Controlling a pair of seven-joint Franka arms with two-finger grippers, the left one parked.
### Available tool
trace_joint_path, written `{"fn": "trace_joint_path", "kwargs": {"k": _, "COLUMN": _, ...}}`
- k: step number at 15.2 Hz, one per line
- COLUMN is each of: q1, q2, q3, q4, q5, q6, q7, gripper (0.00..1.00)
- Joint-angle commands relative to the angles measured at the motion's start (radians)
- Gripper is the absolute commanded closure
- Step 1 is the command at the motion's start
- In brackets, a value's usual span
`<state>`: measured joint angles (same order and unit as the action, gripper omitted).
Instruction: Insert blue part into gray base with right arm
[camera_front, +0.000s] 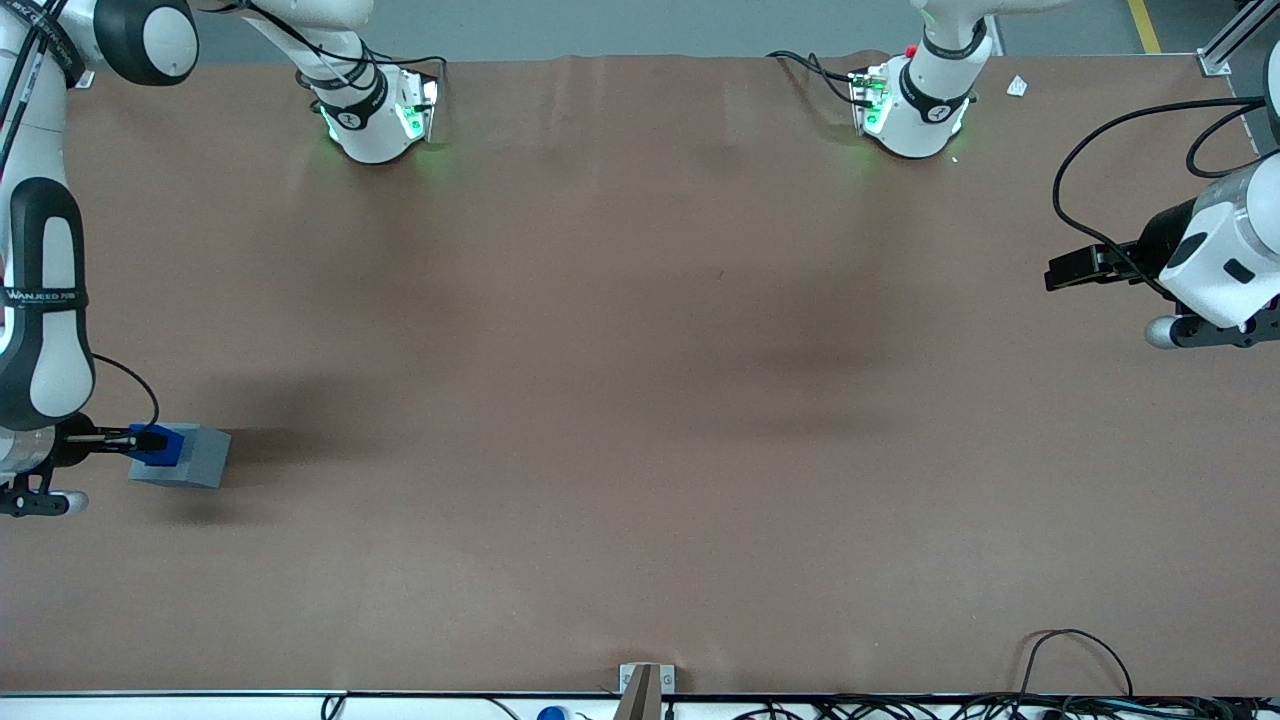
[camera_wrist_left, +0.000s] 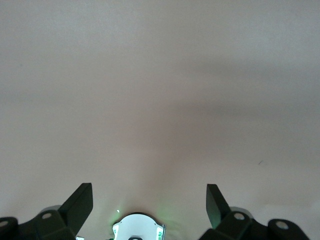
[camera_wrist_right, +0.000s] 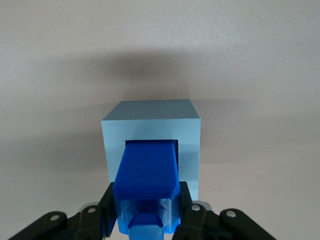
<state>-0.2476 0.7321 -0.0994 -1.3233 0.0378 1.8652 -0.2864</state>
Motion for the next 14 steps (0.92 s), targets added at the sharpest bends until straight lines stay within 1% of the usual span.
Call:
{"fn": "trace_joint_path", "kwargs": {"k": 1, "q1": -0.007, "q2": 0.020, "q3": 0.007, "q4": 0.016, "q5": -0.015, "q6": -0.005, "q7": -0.019, "gripper": 0.70}}
{"fn": "trace_joint_path", "kwargs": {"k": 2, "q1": -0.006, "q2": 0.018, "q3": 0.007, "q4": 0.016, "q5": -0.015, "q6": -0.001, "q7": -0.014, "gripper": 0.21}}
{"fn": "trace_joint_path", "kwargs": {"k": 3, "q1": -0.015, "q2": 0.018, "q3": 0.009, "q4": 0.016, "q5": -0.012, "q6": 0.000, "q7": -0.020, "gripper": 0.01}}
{"fn": "trace_joint_path", "kwargs": {"k": 8, "q1": -0.004, "q2": 0.006, "q3": 0.010, "q4": 0.026, "q5": -0.015, "q6": -0.011, "q7": -0.013, "gripper": 0.00}}
{"fn": "trace_joint_path", "kwargs": {"k": 10, "q1": 0.013, "q2": -0.051, "q3": 0.015, "q4": 0.026, "q5": -0.012, "q6": -0.021, "q7": -0.013, "gripper": 0.00}}
{"fn": "trace_joint_path", "kwargs": {"k": 14, "q1": 0.076, "q2": -0.195, "q3": 0.017, "q4": 0.026, "q5": 0.002, "q6": -0.136, "q7": -0.005, "gripper": 0.00}}
